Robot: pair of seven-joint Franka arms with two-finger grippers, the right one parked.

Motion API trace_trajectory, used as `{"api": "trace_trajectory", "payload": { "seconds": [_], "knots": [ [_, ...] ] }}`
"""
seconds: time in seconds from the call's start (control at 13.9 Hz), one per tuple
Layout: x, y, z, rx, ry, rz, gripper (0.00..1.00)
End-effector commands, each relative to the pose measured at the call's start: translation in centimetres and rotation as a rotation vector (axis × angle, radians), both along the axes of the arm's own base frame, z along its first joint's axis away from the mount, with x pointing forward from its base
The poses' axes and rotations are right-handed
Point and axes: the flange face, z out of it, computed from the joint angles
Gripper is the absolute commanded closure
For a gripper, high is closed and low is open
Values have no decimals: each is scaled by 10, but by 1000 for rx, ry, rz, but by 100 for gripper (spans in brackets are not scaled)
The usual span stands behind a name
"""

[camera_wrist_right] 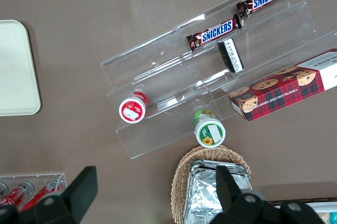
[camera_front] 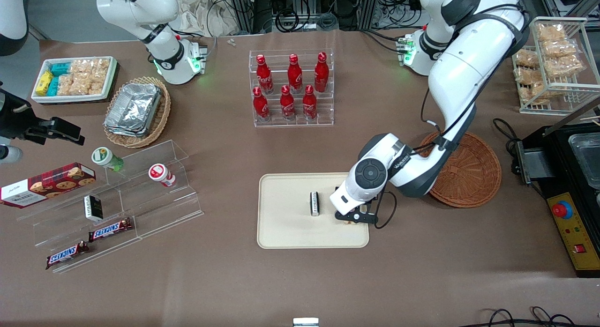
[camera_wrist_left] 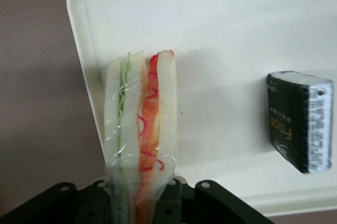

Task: Place sandwich from basket to tray
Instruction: 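Lower the sandwich onto the tray and open the left gripper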

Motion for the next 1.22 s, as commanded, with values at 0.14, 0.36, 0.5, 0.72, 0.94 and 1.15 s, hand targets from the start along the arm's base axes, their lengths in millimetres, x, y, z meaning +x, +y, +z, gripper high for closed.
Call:
{"api": "trace_trajectory", "payload": {
  "seconds": [0.14,0.36,0.5,0.72,0.94,1.15],
  "knots": [
    [5,-2,-16,26,-13,-1,51],
    [6,-2,-21,20,-25,0,1],
    [7,-1,-20,12,-28,6,0],
    [10,-1,-12,8,-41,20,0],
    [11,0,55,23,-110,93,0],
    [-3,6,151,14,-114,131,0]
  ]
}}
